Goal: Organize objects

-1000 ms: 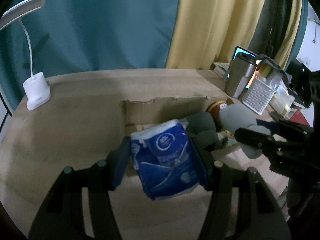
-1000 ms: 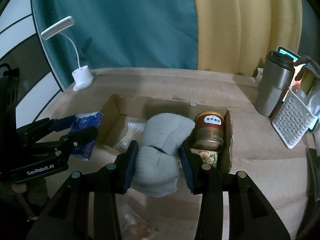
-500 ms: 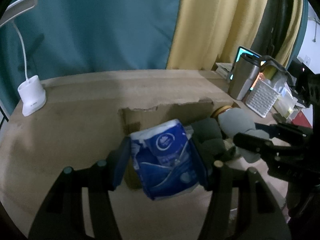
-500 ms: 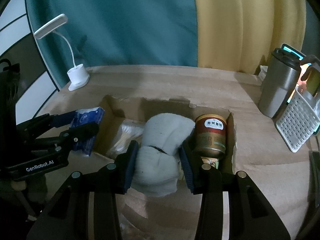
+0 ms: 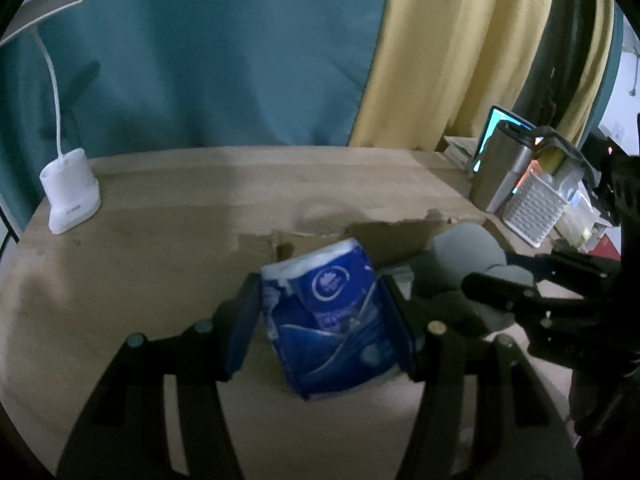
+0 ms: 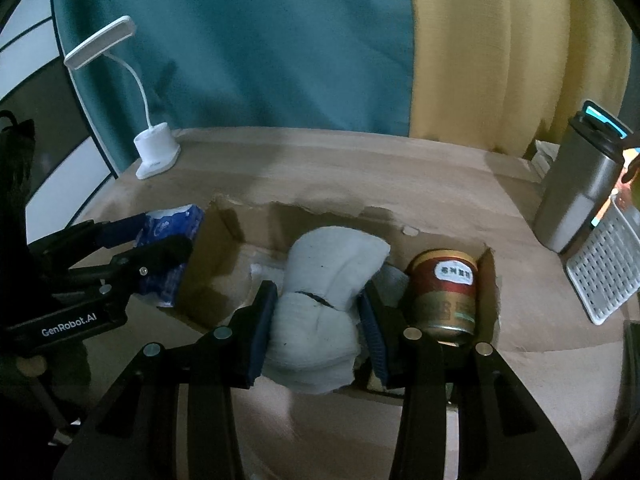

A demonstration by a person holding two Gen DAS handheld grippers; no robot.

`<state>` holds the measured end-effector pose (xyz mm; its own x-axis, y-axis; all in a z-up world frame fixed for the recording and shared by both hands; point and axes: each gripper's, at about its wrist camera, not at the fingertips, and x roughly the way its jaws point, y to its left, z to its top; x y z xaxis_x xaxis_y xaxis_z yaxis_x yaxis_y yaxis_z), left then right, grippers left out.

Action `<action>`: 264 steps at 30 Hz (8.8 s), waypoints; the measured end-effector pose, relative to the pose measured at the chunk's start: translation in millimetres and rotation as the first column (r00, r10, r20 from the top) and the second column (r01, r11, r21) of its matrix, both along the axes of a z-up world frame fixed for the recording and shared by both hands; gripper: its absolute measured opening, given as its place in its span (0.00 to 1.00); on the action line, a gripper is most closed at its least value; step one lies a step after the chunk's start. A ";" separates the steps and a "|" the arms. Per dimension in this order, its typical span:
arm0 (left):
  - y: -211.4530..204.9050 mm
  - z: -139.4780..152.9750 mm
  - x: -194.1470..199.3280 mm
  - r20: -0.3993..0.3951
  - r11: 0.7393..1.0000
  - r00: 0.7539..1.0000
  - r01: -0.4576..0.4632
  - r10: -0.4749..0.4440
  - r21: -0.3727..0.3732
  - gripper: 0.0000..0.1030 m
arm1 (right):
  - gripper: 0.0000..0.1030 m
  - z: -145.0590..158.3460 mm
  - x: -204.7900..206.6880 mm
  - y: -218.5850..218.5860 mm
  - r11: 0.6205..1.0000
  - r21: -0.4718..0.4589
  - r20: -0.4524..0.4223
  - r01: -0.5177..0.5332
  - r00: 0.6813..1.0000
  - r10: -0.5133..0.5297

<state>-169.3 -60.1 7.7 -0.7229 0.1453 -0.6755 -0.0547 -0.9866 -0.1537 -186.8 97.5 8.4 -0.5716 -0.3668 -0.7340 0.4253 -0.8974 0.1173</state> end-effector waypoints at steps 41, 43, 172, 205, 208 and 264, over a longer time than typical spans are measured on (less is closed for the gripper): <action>-61.1 -25.4 -1.7 0.011 0.997 1.000 -0.030 0.029 0.075 0.58 | 0.43 -19.3 -23.5 -95.2 0.995 0.074 0.056 -0.066 0.996 0.062; -64.3 -27.2 -1.5 0.013 0.996 0.999 -0.035 0.034 0.078 0.58 | 0.43 -20.5 -24.5 -98.3 0.995 0.074 0.058 -0.068 0.996 0.064; 31.9 6.1 20.6 0.013 1.000 1.000 -0.004 0.004 -0.004 0.73 | 0.61 9.1 20.9 6.2 0.996 -0.064 -0.018 0.067 0.998 -0.068; 34.2 -4.8 81.1 0.013 1.000 1.000 0.000 0.000 0.023 0.73 | 0.61 -5.3 76.7 3.5 0.998 -0.025 0.005 0.058 0.998 -0.058; 33.6 -5.6 84.5 0.013 1.000 1.000 -0.002 0.001 0.022 0.73 | 0.61 -6.9 81.5 3.3 0.998 -0.024 0.006 0.058 0.998 -0.058; 34.9 -64.6 117.9 0.125 0.999 0.992 0.001 -0.005 0.034 0.73 | 0.60 -75.3 118.6 3.8 0.999 0.024 0.161 0.028 0.986 -0.031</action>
<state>-51.4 -25.2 -56.9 -0.6323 0.1715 -0.7555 -0.0362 -0.9807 -0.1923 -68.2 101.2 -66.9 -0.4554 -0.3344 -0.8251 0.3757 -0.9124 0.1624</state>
